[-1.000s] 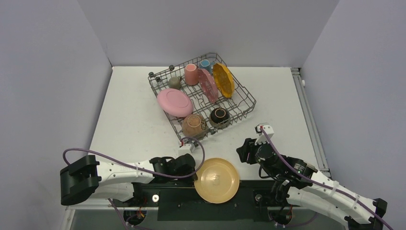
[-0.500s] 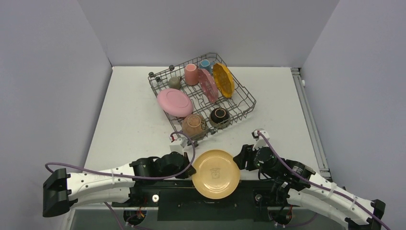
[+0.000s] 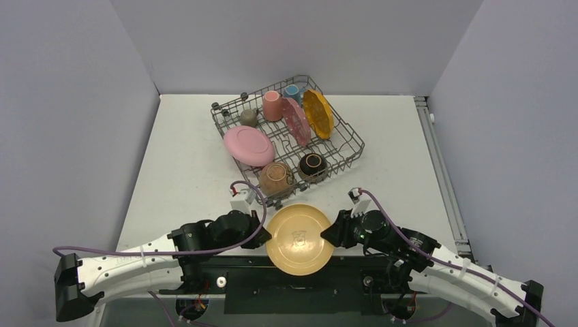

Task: Load the mixed dishes into the dish rack
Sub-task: Pick up the plate from the corner of the board.

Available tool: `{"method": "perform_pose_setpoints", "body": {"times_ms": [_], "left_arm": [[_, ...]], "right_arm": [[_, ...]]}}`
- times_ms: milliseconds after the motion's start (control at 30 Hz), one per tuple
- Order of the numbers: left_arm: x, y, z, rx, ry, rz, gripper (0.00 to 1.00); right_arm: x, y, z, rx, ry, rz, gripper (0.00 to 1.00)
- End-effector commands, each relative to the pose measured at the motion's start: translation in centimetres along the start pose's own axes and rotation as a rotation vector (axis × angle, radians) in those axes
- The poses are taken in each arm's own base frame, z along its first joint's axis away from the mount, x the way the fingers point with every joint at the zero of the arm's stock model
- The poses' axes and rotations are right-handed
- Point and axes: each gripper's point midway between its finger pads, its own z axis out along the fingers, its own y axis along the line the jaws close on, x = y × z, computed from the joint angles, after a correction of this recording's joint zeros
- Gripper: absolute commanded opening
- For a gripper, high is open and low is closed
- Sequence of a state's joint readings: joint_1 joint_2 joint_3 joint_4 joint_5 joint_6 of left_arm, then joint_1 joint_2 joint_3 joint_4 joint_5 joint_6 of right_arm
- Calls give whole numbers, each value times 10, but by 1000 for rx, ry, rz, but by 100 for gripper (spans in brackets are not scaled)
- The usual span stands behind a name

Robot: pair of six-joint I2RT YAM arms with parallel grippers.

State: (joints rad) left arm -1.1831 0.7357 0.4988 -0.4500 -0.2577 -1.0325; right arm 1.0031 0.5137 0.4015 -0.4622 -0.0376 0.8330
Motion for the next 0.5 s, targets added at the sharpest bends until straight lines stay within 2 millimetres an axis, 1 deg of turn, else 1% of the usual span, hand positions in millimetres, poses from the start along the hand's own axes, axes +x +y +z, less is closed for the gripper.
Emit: {"method": "perform_pose_setpoints", "body": {"times_ms": [0, 33, 67, 100, 133, 167, 200, 233, 267, 300, 333, 367, 400, 433, 467], "left_arm": [[-28, -22, -11, 72, -50, -16, 0], [-30, -21, -11, 72, -50, -11, 0], [-34, -19, -11, 73, -52, -16, 0], [-36, -18, -11, 70, -50, -15, 0], [-43, -17, -12, 68, -57, -14, 6], [-44, -13, -12, 50, -52, -8, 13], [-54, -13, -15, 41, -74, 5, 24], [-56, -4, -15, -4, -69, 9, 29], [-68, -8, -20, -5, -98, 33, 41], [-74, 1, -22, -48, -104, 34, 57], [-87, -1, -28, -58, -136, 57, 65], [-95, 10, -29, -107, -147, 55, 79], [-107, 10, -35, -121, -174, 73, 85], [-117, 20, -36, -164, -187, 63, 94], [-128, 19, -41, -166, -205, 83, 99]], "right_arm": [[-13, 30, 2, -119, -33, 30, 17], [-16, 33, 1, -125, -41, 30, 10], [-19, 33, 2, -119, -51, 28, 1], [-24, 35, 0, -120, -63, 26, 0], [-28, 34, 1, -106, -73, 18, 0], [-32, 36, -2, -101, -81, 12, 0], [-38, 34, -2, -80, -100, 0, 0], [-47, 33, -4, -53, -126, -16, 0], [-52, 32, -5, -35, -141, -27, 0], [-63, 29, -9, 5, -171, -48, 0], [-69, 28, -11, 26, -185, -60, 0], [-80, 27, -15, 59, -209, -83, 0], [-91, 33, -21, 60, -237, -91, 0], [-96, 29, -22, 94, -247, -114, 0], [-107, 34, -28, 94, -271, -120, 0]]}}
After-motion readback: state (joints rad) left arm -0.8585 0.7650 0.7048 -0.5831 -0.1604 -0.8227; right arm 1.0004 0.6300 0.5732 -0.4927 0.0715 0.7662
